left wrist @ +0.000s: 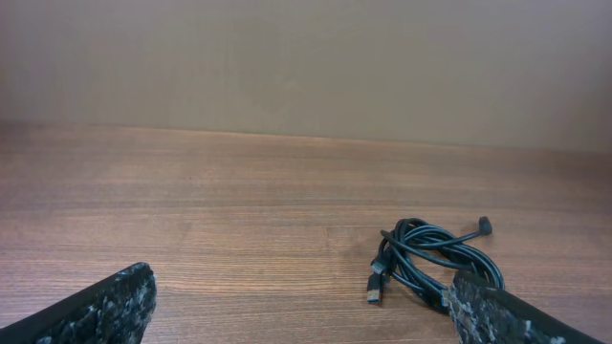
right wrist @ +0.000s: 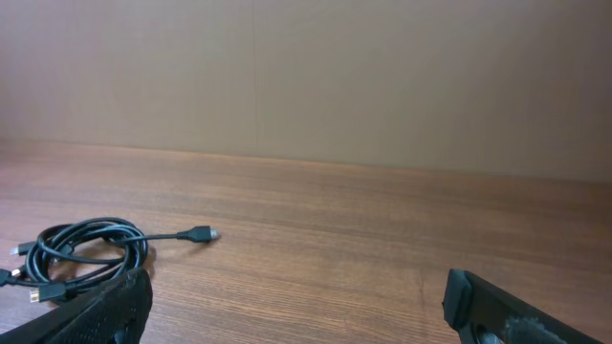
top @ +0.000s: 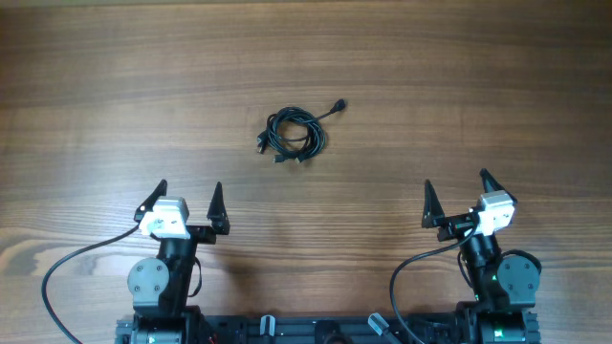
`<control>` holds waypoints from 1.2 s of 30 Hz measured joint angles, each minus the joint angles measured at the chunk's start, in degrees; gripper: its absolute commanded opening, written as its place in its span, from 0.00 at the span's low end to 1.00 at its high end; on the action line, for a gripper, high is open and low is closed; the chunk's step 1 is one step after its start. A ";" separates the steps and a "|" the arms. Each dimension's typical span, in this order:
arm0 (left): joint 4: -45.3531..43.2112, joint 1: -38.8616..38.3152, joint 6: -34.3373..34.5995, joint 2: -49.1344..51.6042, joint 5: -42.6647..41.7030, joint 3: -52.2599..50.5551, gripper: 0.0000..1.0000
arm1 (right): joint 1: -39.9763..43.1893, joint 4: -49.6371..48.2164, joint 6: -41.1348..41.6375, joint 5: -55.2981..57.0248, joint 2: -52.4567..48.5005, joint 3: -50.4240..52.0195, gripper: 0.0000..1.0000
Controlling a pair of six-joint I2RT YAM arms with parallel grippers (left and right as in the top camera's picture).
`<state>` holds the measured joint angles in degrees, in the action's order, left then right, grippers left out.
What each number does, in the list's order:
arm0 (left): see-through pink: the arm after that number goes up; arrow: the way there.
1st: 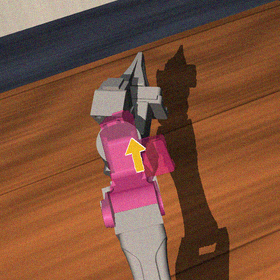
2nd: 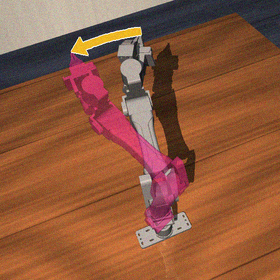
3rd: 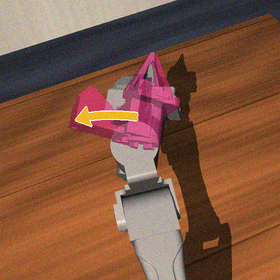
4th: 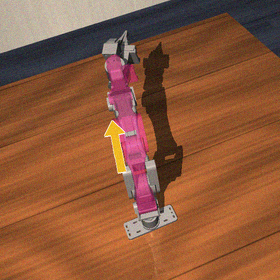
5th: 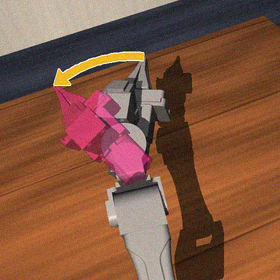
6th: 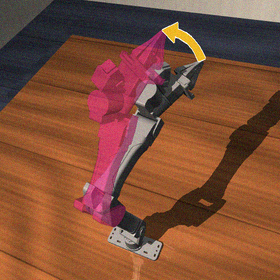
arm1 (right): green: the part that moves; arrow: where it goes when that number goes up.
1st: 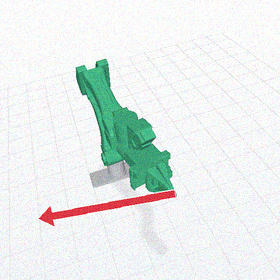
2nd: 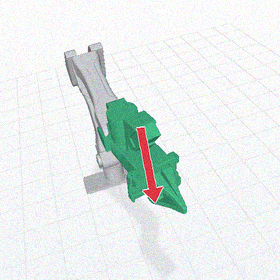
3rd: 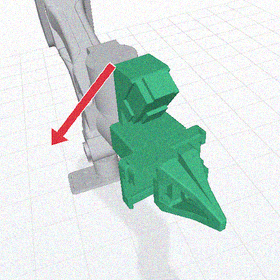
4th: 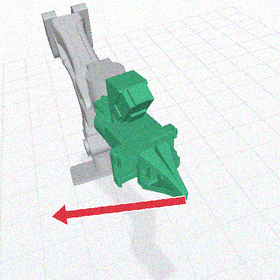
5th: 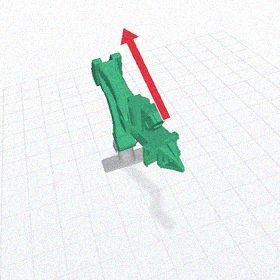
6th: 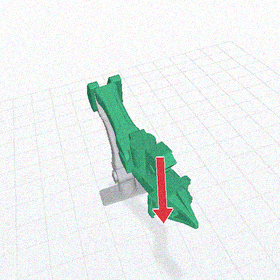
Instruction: Untangle cables
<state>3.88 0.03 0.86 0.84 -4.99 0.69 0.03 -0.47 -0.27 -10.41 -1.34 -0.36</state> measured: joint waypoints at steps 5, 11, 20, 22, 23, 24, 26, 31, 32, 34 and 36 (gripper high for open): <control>0.00 0.00 0.00 0.00 0.00 0.00 1.00 | 0.00 -0.02 0.00 0.00 0.02 0.00 1.00; 0.00 0.00 0.02 0.00 0.00 0.00 1.00 | 0.00 0.00 0.00 -0.02 0.00 0.00 1.00; 0.00 0.00 0.02 0.00 0.00 0.00 1.00 | 0.00 -0.02 0.00 0.00 0.00 0.00 1.00; 0.00 0.00 0.00 0.00 0.00 0.00 1.00 | 0.00 -0.02 0.02 -0.02 0.00 0.00 1.00; 0.00 0.00 0.02 0.00 0.00 0.00 1.00 | 0.00 -0.02 0.20 -0.04 0.00 0.00 1.00; 0.00 0.00 0.02 0.00 0.00 0.00 1.00 | 0.00 -0.37 0.44 -0.13 0.00 0.00 1.00; 0.00 0.00 0.00 0.00 0.00 0.00 1.00 | 0.00 -1.38 0.87 -1.55 0.00 0.00 1.00; -0.11 0.00 0.00 0.00 0.00 0.00 1.00 | 0.00 -1.29 1.55 -6.86 0.00 0.00 1.00; -0.35 0.00 0.00 0.00 0.00 0.00 1.00 | 0.00 -1.31 1.68 -7.63 0.00 0.00 1.00; -1.20 0.00 0.00 0.02 0.00 0.00 1.00 | 0.00 -1.01 1.73 -8.98 0.00 0.00 1.00; -1.51 0.00 0.00 0.02 0.00 0.00 1.00 | 0.00 0.46 1.86 -9.73 -0.02 -0.07 1.00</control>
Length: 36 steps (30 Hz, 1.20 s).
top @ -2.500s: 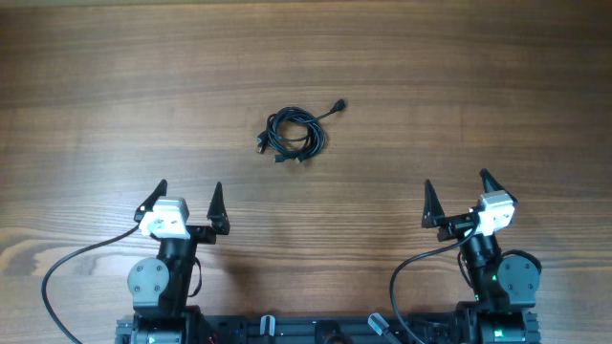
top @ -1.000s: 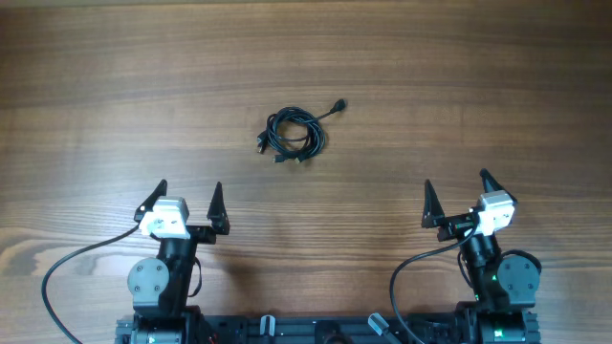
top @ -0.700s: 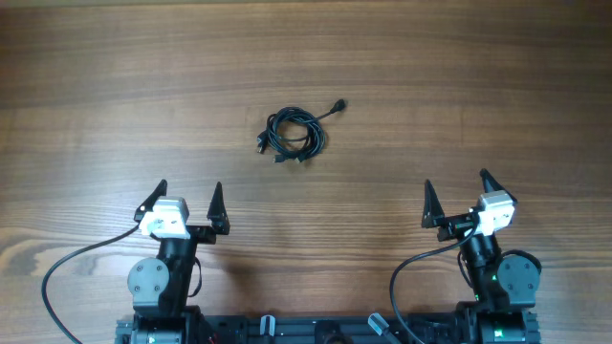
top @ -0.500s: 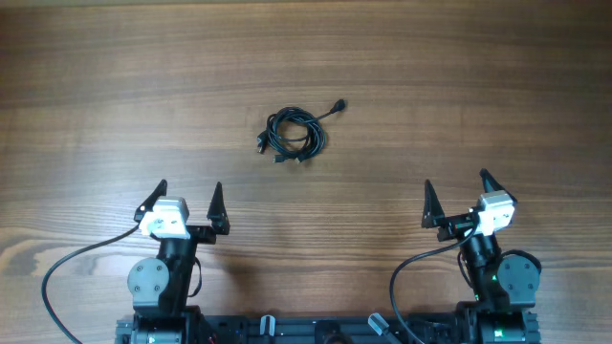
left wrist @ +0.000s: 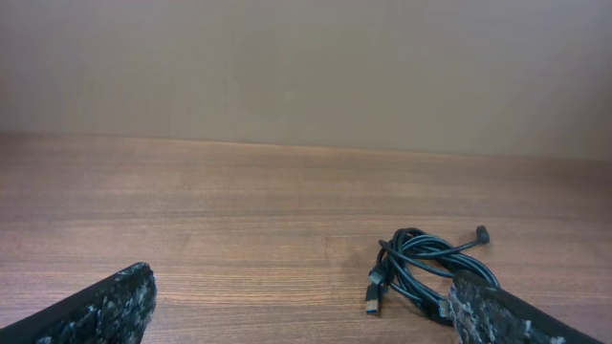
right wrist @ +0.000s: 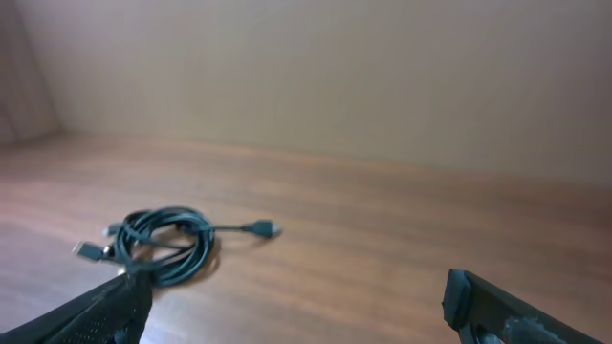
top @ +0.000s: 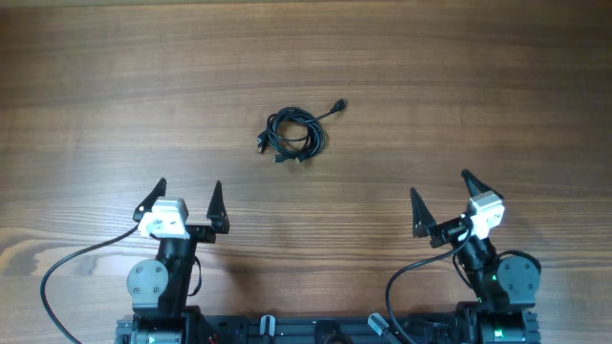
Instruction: Untangle cables
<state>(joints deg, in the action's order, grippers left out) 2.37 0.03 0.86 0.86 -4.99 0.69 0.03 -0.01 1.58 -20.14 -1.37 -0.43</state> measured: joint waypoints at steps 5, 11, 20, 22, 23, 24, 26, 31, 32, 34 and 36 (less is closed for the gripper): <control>-0.04 0.00 0.37 1.36 -0.02 0.00 1.00 | 0.00 6.49 0.55 -1.09 -0.28 -2.89 1.00; 1.53 0.00 1.16 8.85 -1.16 4.00 1.00 | 0.00 7.43 0.76 -3.69 -0.28 -6.97 1.00; 10.21 0.00 4.39 31.61 -6.84 27.82 1.00 | 0.00 11.61 0.79 -5.25 -1.99 -14.40 1.00; 12.50 0.00 4.81 35.69 -8.48 32.33 1.00 | 0.00 11.65 0.79 -5.99 -3.98 -16.24 1.00; 14.71 0.00 5.07 38.12 -9.49 35.01 1.00 | 0.00 11.67 0.79 -6.36 -5.66 -17.33 1.00; 17.33 0.00 5.35 40.54 -10.23 37.79 1.00 | 0.00 11.65 0.79 -6.64 -7.56 -18.43 1.00; 22.10 0.00 5.95 45.11 -11.47 43.17 1.00 | 0.00 12.81 0.79 -6.91 -11.63 -20.79 1.00; 31.54 0.00 6.78 54.88 -13.57 54.14 1.00 | 0.00 17.27 0.76 -7.39 -23.76 -28.96 1.00; 33.38 0.00 7.41 56.43 -13.94 56.02 1.00 | 0.00 19.06 0.68 -8.15 -29.05 -33.31 1.00; 37.64 0.00 8.13 61.24 -14.88 61.81 1.00 | 0.00 21.38 0.44 -8.87 -33.68 -37.44 1.00; 42.42 0.00 8.94 64.76 -15.23 66.82 1.00 | 0.00 24.92 0.04 -9.84 -38.25 -42.03 1.00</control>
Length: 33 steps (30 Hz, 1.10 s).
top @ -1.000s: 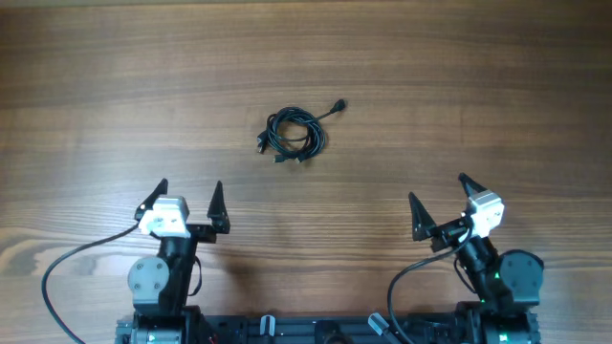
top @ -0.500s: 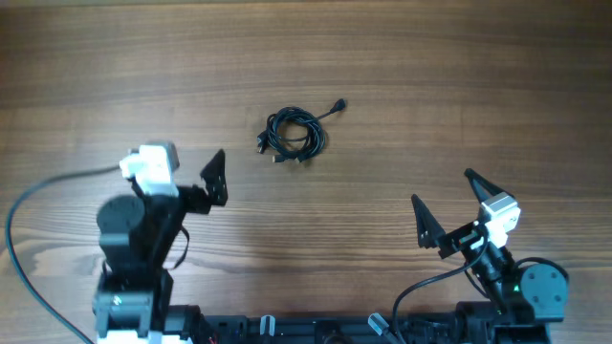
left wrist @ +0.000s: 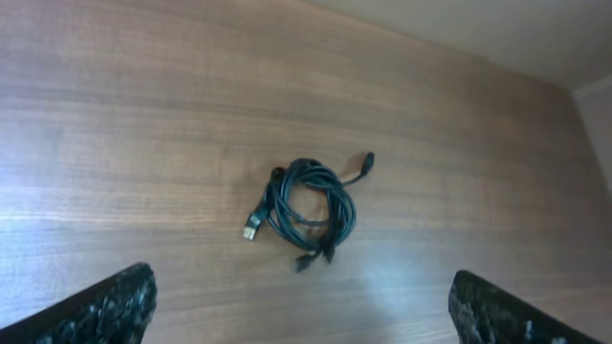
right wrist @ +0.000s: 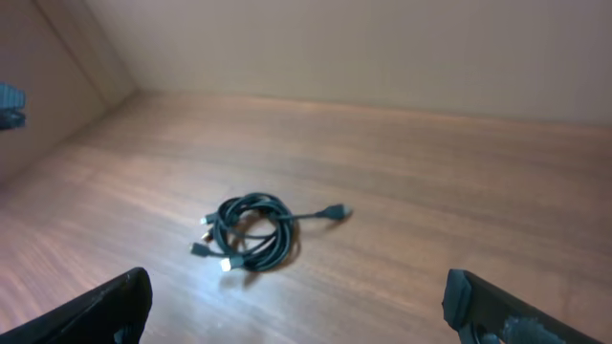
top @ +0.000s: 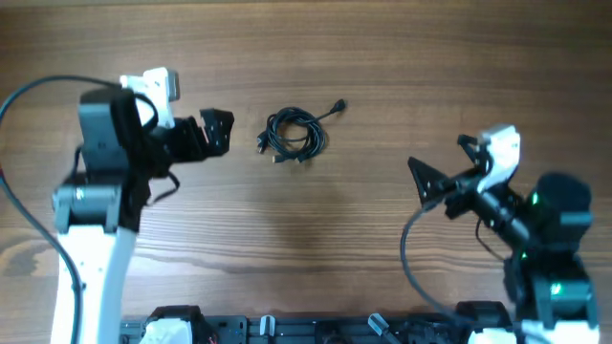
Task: Untangle cables
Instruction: 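Move the left gripper down onto the black cable bundle and grasp it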
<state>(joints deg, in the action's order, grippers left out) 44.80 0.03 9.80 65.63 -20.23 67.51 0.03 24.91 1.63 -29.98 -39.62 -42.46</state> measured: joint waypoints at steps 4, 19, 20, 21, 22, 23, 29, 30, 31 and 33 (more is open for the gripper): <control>6.99 0.00 0.61 7.76 -0.52 9.55 1.00 | 0.00 8.46 -1.88 -1.81 -10.80 -10.88 1.00; 8.28 -3.80 5.35 22.49 -3.87 11.76 0.79 | 0.00 12.07 6.95 -7.91 -31.23 -20.06 1.00; 7.72 -5.18 7.82 24.41 -2.54 11.76 0.78 | 0.00 12.02 7.39 -7.98 -31.63 -20.06 1.00; 7.32 -5.99 9.42 25.51 -1.70 11.76 0.77 | 0.00 12.02 7.54 -8.00 -31.80 -20.06 0.99; 6.69 -7.34 11.93 27.15 0.04 11.76 0.75 | 0.00 12.04 7.74 -8.00 -31.91 -20.06 0.99; 5.90 -8.61 14.12 28.65 1.38 11.76 0.74 | 0.00 12.09 7.85 -8.11 -31.93 -20.06 0.98; -1.42 -14.56 24.37 36.57 8.96 11.76 0.58 | 0.00 12.15 8.35 -8.20 -31.93 -20.06 0.94; -2.56 -14.97 25.11 37.48 9.40 11.76 0.55 | 0.00 12.13 8.46 -8.17 -31.93 -20.06 0.93; -3.69 -15.39 25.70 38.64 9.99 11.76 0.53 | 0.00 12.13 8.46 -8.17 -31.93 -20.06 0.93; -4.48 -15.80 26.49 40.72 11.28 11.76 0.51 | 0.00 12.17 8.66 -8.15 -31.93 -20.06 0.92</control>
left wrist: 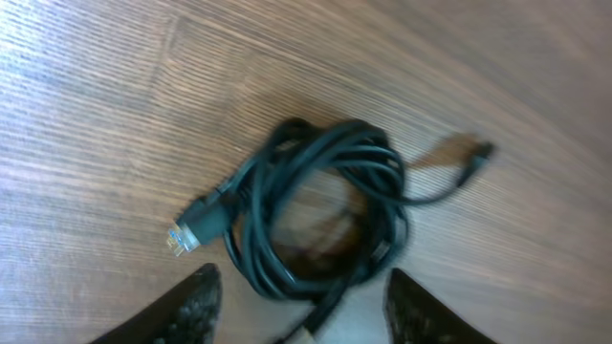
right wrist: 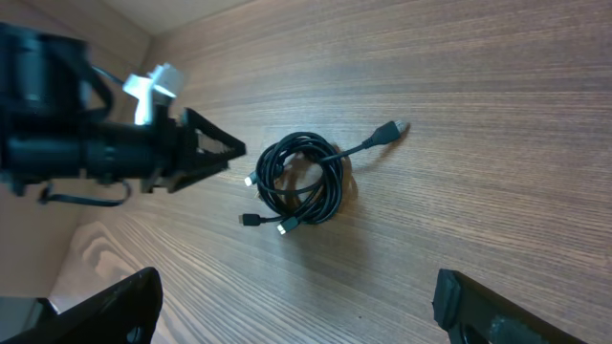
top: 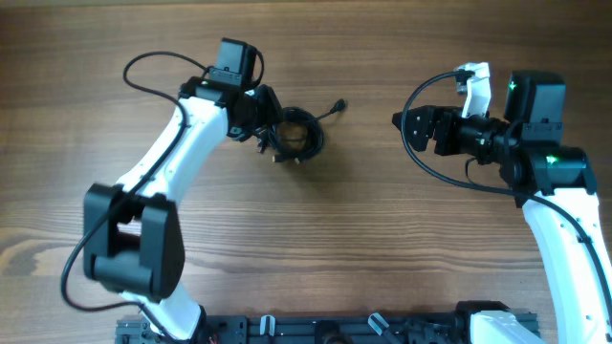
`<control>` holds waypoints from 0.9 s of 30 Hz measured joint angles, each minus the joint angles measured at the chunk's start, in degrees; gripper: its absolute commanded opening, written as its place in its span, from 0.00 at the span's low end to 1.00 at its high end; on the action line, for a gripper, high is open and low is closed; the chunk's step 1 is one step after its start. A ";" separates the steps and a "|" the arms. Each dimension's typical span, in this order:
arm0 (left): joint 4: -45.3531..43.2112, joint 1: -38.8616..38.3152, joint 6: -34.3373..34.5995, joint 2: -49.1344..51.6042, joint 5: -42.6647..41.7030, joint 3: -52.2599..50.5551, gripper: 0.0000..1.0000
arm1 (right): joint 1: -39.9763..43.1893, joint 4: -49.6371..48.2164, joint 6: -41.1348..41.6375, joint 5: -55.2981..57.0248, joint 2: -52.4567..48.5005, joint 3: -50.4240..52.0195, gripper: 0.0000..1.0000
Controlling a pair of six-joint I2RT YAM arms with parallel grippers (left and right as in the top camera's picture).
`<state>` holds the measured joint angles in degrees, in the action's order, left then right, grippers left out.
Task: Untangle cables
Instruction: 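Move the left gripper down onto the black cable bundle and grasp it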
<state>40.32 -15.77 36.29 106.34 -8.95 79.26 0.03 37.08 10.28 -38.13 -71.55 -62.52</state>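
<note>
A small coil of black cables [top: 298,134] lies on the wooden table with one plug end [top: 338,105] trailing up and right. My left gripper [top: 267,121] stands open at the coil's left edge. In the left wrist view the coil [left wrist: 320,205] fills the middle, a metal plug [left wrist: 184,237] sticks out at its left, and the gripper [left wrist: 308,311] has one finger at either side of the coil's near edge, nothing held. My right gripper [top: 409,128] is open, well right of the coil [right wrist: 301,182], facing it.
The wooden table [top: 306,268] stretches all round the coil. My left arm [top: 163,162] crosses the table's left half and shows in the right wrist view as the left gripper [right wrist: 196,153] beside the coil. The right arm [top: 564,239] stands at the right edge.
My left gripper was left of the coil with a gap and is now right at its left edge, low over it. The right gripper has moved up the table and faces the coil.
Both arms were parked at the table's near edge, grippers open, the coil far ahead. The right wrist then turned toward the coil. Both arms were then out over the table. Now the left gripper is at the coil; the coil has not moved.
</note>
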 measured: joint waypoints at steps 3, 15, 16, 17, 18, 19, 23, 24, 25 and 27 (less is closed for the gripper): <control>-0.11 -0.04 0.55 2.58 2.05 0.00 0.53 | 0.00 0.07 0.00 0.00 0.00 0.00 0.91; -5.79 -0.15 0.90 7.67 4.68 0.00 0.34 | 0.00 0.17 0.00 0.24 0.00 0.00 0.91; -6.34 -0.24 0.59 7.78 4.72 0.00 0.33 | 0.00 0.17 -0.02 0.24 0.00 0.00 0.91; -6.95 -0.37 0.33 7.89 4.81 0.00 0.31 | 0.00 0.17 0.00 0.26 0.00 0.00 0.91; -7.48 -0.52 -0.13 8.07 4.85 0.00 0.31 | 0.00 0.17 0.00 0.26 0.00 0.00 0.91; -8.04 -0.81 -0.70 8.33 4.85 0.00 0.31 | 0.00 0.17 0.00 0.26 0.00 0.00 0.91; -8.44 -1.90 -2.62 9.60 4.85 0.07 0.30 | 0.00 0.20 0.00 0.31 -0.02 0.00 0.91; -8.39 -2.10 -2.84 9.73 4.87 0.09 0.29 | 0.00 0.20 -0.02 0.39 -0.04 0.00 0.91; -8.33 -2.29 -3.06 9.94 4.87 0.09 0.27 | 0.00 0.20 -0.02 0.46 -0.04 0.00 0.91; -8.20 -2.69 -3.26 10.43 4.87 0.09 0.17 | 0.00 0.20 0.00 0.50 -0.15 0.00 0.91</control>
<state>32.12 -18.46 33.04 116.77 -4.08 79.35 0.03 37.28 10.28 -37.63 -71.70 -62.52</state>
